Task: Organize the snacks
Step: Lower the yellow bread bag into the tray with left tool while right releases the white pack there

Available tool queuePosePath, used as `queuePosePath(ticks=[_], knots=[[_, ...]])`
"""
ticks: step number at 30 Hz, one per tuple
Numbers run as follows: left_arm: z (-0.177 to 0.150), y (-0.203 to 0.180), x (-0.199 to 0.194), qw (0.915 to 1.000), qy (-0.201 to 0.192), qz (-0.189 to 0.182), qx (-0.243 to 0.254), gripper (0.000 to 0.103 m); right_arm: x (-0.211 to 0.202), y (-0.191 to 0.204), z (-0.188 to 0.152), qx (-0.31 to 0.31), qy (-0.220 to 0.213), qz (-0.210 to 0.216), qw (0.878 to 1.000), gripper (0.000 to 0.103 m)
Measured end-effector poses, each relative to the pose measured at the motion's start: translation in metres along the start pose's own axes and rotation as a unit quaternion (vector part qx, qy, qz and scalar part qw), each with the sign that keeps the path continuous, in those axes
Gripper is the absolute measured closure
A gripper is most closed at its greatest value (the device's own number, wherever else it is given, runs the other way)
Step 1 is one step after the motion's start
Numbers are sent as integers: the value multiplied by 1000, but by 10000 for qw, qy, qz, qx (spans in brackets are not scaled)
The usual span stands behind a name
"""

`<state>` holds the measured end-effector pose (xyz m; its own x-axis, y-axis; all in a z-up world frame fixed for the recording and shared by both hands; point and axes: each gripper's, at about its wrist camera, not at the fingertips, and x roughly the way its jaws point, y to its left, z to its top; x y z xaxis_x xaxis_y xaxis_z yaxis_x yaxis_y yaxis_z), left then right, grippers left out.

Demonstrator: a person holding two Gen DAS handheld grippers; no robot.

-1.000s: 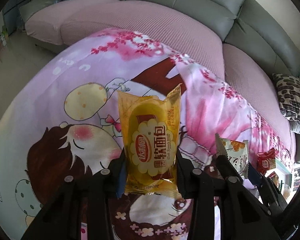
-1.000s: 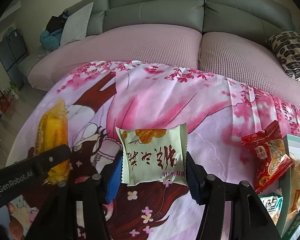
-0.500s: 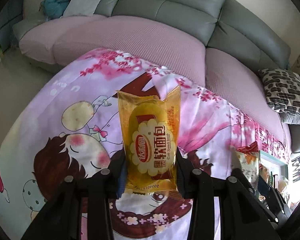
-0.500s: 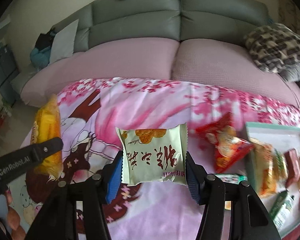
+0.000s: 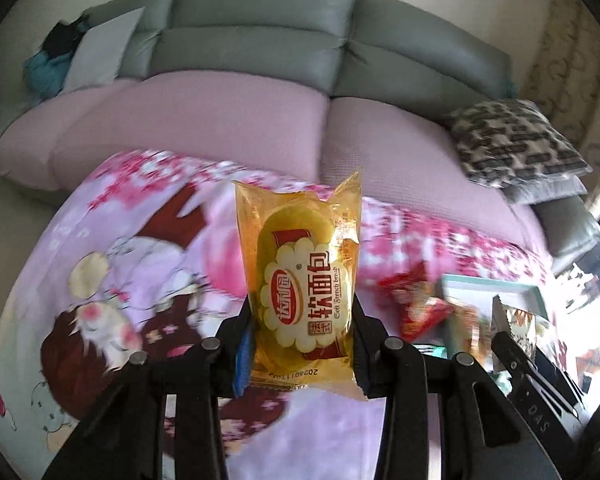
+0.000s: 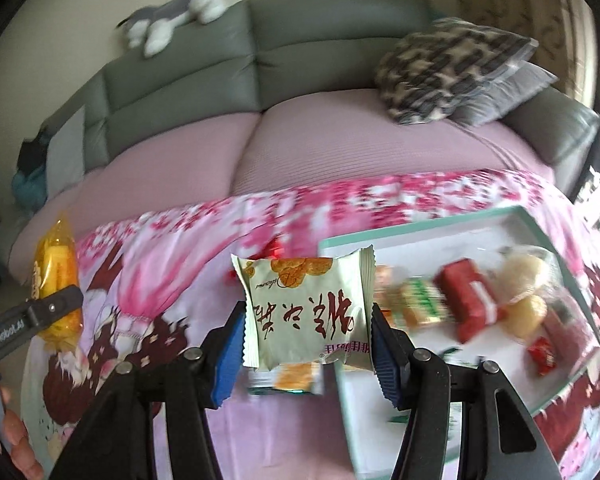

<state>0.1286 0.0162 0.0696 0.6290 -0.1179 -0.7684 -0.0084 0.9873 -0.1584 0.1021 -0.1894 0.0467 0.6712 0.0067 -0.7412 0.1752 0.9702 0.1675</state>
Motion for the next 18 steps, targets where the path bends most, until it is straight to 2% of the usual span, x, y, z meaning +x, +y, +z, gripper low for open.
queuePosePath(ticks=[5, 11, 18], knots=[[0, -44, -8, 9983, -118, -281, 491, 62, -15, -38, 5, 380, -183, -216, 9989, 43], [-3, -79, -17, 9948, -219, -471, 871, 62, -28, -77, 8, 735, -308, -450, 9958, 43], [-11, -121, -24, 9883, -343, -735, 1294, 62, -39, -130, 6, 1265, -413, -921, 9868, 43]])
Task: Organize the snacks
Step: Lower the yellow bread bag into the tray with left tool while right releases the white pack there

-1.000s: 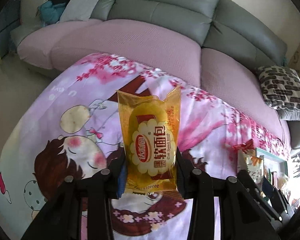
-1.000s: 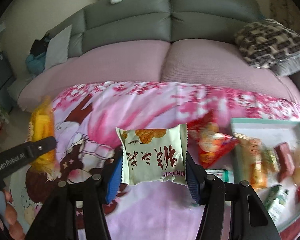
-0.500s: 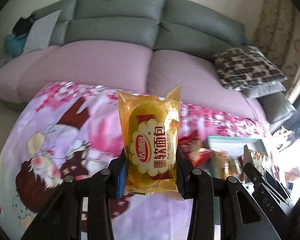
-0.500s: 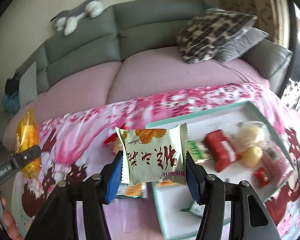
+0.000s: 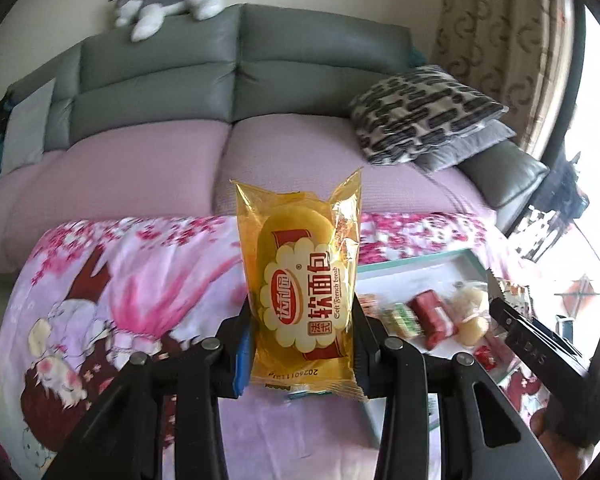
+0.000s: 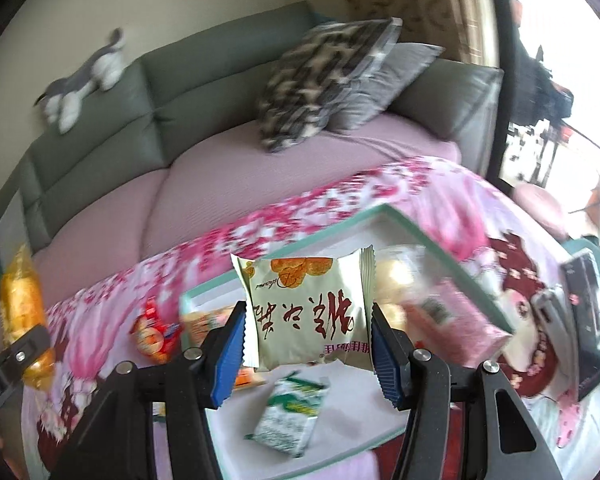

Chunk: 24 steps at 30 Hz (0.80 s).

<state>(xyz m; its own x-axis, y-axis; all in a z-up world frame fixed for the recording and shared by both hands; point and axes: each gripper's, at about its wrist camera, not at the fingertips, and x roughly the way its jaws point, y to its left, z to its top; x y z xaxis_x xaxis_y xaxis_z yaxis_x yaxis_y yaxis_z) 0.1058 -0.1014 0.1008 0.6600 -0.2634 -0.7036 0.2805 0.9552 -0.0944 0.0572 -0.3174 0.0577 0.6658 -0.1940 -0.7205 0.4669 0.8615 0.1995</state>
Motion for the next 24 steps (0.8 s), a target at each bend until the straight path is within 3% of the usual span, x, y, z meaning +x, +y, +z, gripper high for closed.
queuePosePath(ticks=[10, 24], knots=[[-10, -72, 29, 9967, 107, -479, 654, 62, 0, -59, 5, 619, 65, -455, 9970, 43], [-29, -104, 74, 9946, 423, -493, 805, 61, 18, -72, -1, 696, 407, -426, 9958, 43]])
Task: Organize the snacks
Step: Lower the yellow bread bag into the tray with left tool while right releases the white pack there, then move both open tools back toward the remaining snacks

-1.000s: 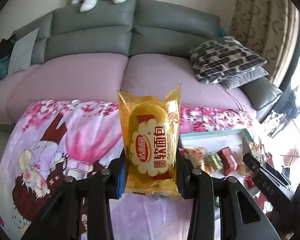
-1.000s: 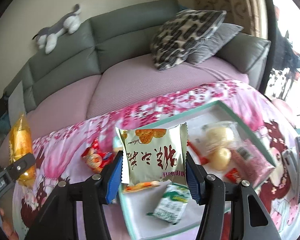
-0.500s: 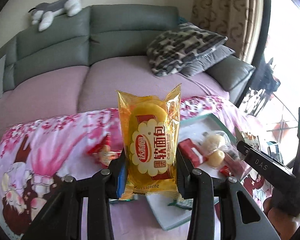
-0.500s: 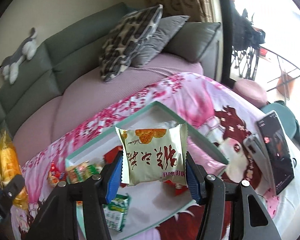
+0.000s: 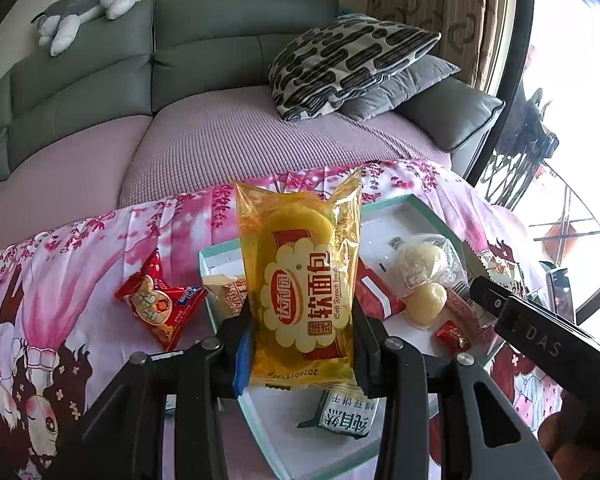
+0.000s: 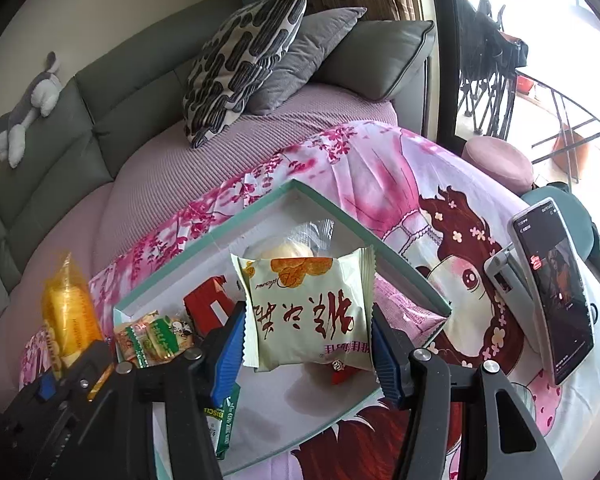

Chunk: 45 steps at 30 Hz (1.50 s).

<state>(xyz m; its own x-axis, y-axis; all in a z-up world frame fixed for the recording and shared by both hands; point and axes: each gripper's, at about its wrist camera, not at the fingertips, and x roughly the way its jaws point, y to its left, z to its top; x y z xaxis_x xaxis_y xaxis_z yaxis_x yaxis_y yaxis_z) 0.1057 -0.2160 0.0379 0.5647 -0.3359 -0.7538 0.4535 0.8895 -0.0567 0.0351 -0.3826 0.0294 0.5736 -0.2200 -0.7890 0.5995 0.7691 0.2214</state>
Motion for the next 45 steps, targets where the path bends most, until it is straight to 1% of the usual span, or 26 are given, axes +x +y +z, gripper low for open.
queuePosePath(ticks=[14, 23, 25, 27, 29, 32, 33, 36, 40, 42, 44, 45], knots=[[1, -12, 20, 9997, 170, 126, 151, 61, 12, -1, -4, -18, 218, 82, 9997, 43], [1, -16, 19, 9995, 155, 161, 215, 61, 16, 1, -5, -52, 273, 106, 9996, 42], [2, -15, 19, 9995, 191, 178, 194, 59, 17, 0, -6, -44, 286, 103, 9995, 42], [2, -13, 18, 9995, 203, 186, 162, 54, 18, 0, -6, -38, 305, 79, 9995, 42], [2, -11, 14, 9995, 187, 193, 156, 51, 18, 0, -6, -32, 312, 72, 9995, 42], [4, -7, 9, 9994, 175, 269, 122, 49, 19, 0, -6, -38, 323, 65, 9995, 42], [5, -4, 7, 9994, 184, 295, 88, 46, 19, 1, -6, -47, 329, 65, 9994, 42], [7, 6, 5, 9987, 259, 425, -91, 40, 20, 3, -6, -93, 349, 64, 9993, 41], [6, 20, 4, 9966, 395, 674, -243, 39, 21, 5, -7, -156, 381, 62, 9991, 40], [4, 27, 6, 9952, 485, 778, -328, 39, 23, 5, -8, -174, 424, 49, 9989, 37], [2, 34, 9, 9934, 584, 875, -454, 37, 24, 5, -9, -194, 448, 53, 9988, 35], [1, 38, 11, 9926, 618, 904, -516, 32, 24, 6, -9, -213, 452, 38, 9987, 34]])
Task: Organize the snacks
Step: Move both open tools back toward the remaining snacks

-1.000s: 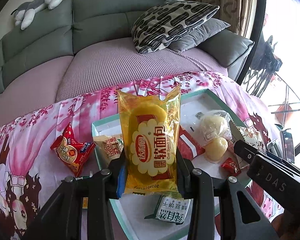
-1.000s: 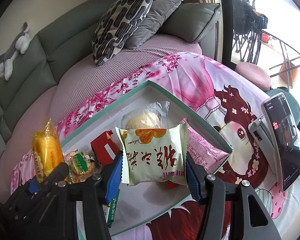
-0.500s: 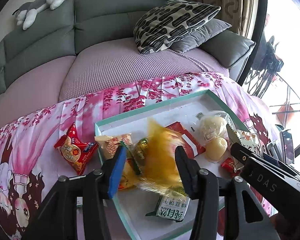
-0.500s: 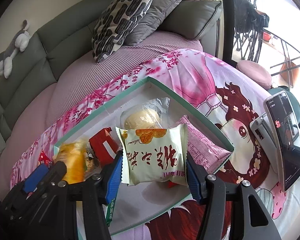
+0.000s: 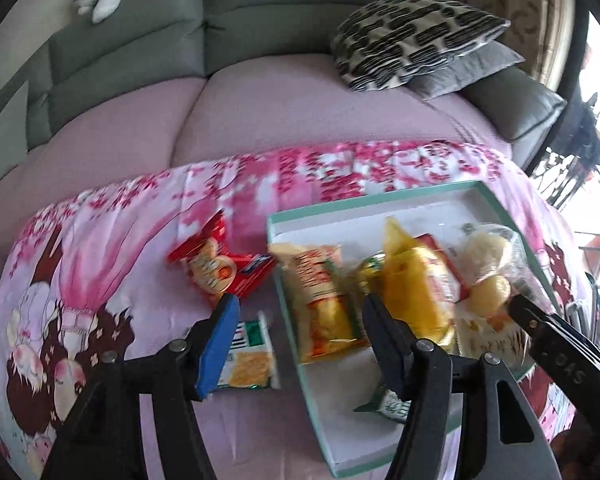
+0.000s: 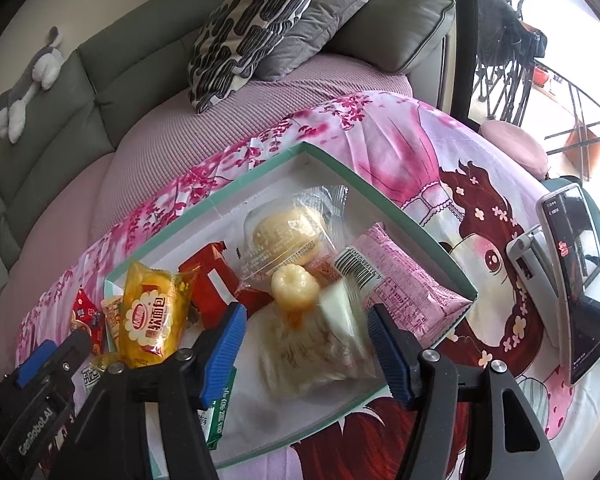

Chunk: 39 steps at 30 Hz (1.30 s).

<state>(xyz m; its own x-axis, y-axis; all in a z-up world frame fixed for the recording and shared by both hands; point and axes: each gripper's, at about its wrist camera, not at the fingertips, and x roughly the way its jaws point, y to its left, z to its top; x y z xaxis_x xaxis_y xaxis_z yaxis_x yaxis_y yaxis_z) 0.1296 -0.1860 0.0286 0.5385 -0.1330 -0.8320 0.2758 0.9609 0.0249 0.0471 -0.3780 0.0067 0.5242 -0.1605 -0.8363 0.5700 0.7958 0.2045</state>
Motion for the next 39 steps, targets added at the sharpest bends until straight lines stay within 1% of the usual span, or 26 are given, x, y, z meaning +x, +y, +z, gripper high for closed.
queuePosePath(ticks=[2, 5, 8, 12, 13, 14, 19, 29, 36, 39], knots=[[-1, 7, 3, 9999, 35, 48, -126, 22, 0, 1, 0, -40, 9, -36, 10000, 24], [-2, 15, 6, 9996, 60, 133, -238, 21, 1, 3, -1, -99, 22, -28, 9999, 19], [-4, 21, 9, 9990, 33, 302, -337, 10, 3, 7, -1, -205, 36, -30, 9998, 14], [-5, 30, 12, 9976, 19, 480, -492, 3, 4, 11, -3, -385, 50, -55, 9992, 12], [-5, 32, 13, 9972, 29, 498, -553, 2, 5, 12, -3, -416, 53, -66, 9991, 4], [-5, 34, 14, 9969, 35, 509, -596, 2, 5, 13, -3, -457, 47, -88, 9989, 0], [-7, 36, 16, 9962, 41, 621, -607, 2, 6, 14, -3, -554, 15, -150, 9984, 0], [-9, 46, 13, 9958, 48, 541, -737, 1, 5, 16, -3, -612, 8, -170, 9980, 0], [-9, 76, 2, 9931, -123, 656, -969, 1, -6, 27, -3, -724, -157, -61, 9972, 0], [-9, 97, -5, 9900, -195, 864, -1098, 1, -13, 37, -3, -794, -254, 61, 9965, 0]])
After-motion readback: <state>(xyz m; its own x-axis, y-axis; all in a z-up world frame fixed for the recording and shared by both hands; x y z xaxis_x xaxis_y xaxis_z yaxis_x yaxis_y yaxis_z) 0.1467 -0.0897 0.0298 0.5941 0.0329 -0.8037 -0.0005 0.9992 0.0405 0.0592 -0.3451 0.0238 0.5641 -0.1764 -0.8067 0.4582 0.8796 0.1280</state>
